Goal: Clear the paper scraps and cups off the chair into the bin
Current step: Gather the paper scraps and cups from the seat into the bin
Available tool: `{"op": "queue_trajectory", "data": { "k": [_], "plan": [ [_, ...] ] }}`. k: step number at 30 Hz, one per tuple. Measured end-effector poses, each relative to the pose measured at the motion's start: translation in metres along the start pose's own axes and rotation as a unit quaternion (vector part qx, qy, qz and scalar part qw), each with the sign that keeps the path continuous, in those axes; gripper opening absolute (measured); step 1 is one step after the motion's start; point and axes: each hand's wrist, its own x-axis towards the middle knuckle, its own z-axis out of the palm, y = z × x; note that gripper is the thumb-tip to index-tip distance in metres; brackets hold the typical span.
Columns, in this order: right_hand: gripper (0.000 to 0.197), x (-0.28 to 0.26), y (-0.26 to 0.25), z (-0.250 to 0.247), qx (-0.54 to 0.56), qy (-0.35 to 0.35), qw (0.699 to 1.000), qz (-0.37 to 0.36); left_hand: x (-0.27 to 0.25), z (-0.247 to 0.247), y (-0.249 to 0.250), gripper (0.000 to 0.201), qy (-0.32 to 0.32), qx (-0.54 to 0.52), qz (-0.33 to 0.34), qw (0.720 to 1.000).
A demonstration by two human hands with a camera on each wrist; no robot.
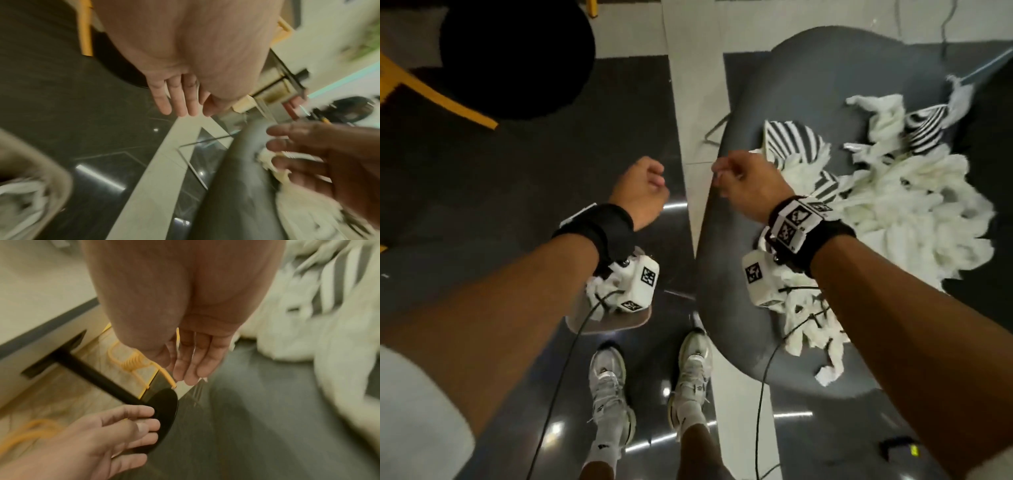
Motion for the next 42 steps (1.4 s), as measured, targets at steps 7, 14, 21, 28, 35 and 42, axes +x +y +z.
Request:
{"op": "queue_trajectory", "data": {
  "k": [7, 14, 21, 28, 35, 42],
  "plan": [
    [0.023, -0.004, 0.077, -0.11, -0.073, 0.15, 0.984, 0.06, 0.015, 0.1, 0.126, 0.104, -0.103, 0.208, 0.209, 0.95],
    [0.061, -0.023, 0.111, -0.124, -0.183, 0.013, 0.981, 0.064, 0.027, 0.145, 0.134, 0.107, -0.124, 0.375, 0.246, 0.885],
    [0.089, -0.013, 0.102, -0.09, -0.356, 0.017, 0.933, 0.052, 0.02, 0.123, 0.118, 0.051, -0.116, 0.291, 0.296, 0.902],
    [0.097, -0.014, 0.101, -0.073, -0.383, -0.057, 0.921, 0.042, 0.005, 0.106, 0.099, 0.041, -0.047, 0.127, 0.236, 0.962],
    [0.034, -0.031, 0.085, -0.068, -0.364, -0.018, 0.931, 0.001, -0.049, 0.099, 0.063, 0.112, -0.19, 0.156, 0.17, 0.954],
    [0.022, -0.05, 0.084, -0.049, -0.183, -0.09, 0.978, 0.044, -0.06, 0.118, 0.044, 0.086, -0.074, 0.195, 0.207, 0.956]
  ]
}}
